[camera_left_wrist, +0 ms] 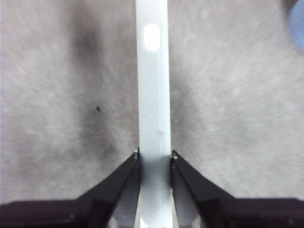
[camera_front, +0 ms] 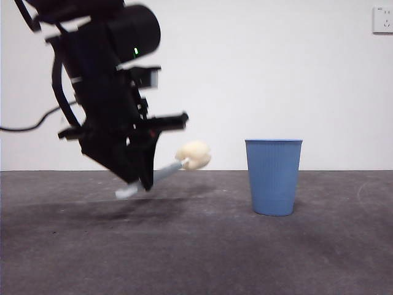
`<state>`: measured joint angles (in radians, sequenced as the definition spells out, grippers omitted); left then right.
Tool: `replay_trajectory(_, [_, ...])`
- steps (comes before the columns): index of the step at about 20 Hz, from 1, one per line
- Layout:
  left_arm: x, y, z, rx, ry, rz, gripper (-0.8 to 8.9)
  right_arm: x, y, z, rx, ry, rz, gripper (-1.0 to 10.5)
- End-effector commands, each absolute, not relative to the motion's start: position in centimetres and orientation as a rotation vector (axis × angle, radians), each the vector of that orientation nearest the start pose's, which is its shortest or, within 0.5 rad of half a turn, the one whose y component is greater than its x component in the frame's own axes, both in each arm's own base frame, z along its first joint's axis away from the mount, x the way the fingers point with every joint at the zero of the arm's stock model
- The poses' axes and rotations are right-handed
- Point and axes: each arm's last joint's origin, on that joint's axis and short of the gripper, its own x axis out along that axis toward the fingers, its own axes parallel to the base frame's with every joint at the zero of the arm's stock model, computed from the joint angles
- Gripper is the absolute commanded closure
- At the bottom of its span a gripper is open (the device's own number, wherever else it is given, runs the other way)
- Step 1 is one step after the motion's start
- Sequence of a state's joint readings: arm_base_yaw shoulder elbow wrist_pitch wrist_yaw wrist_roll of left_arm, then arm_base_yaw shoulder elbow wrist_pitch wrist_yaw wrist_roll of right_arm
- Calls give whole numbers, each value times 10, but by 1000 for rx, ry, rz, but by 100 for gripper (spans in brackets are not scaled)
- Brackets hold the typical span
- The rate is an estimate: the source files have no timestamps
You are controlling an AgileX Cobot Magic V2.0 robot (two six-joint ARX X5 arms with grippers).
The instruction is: Pick up the cup brush,pick up the cup,insert the brush into the cup,clean the cup,put the cup brush back,put the cup back to the fixed position on the table
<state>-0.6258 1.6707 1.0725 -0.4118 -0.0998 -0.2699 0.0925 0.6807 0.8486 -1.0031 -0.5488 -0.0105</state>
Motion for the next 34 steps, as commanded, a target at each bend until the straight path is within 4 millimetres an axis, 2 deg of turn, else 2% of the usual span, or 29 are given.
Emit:
replay_trajectory(1, [264,-188,214,140,973,-377,820,116,26,304,193,792,609,410])
replay_trajectory(5, [240,-171,254,145,921,-404,820,139,30,302,185,750,620,410])
replay_trajectory(7, [226,-162,275,134,878,-447,820,151,36,292,188,738,642,410])
replay_trajectory(11, [196,-140,310,110,800,-478,820,166,60,242,150,739,621,410])
replay_trajectory(14, [178,-127,323,116,771,-489,820,168,79,212,115,673,574,409])
replay_trajectory(18, [164,-117,330,125,773,-492,820,175,101,188,34,615,508,409])
replay_trajectory(26, [155,-110,327,167,839,-488,820,215,123,146,-13,537,443,409])
replay_trajectory(28, [155,-110,327,167,839,-488,820,222,126,138,-10,512,441,409])
replay_trajectory(34, [154,-110,327,167,851,-488,820,239,119,123,-5,452,402,409])
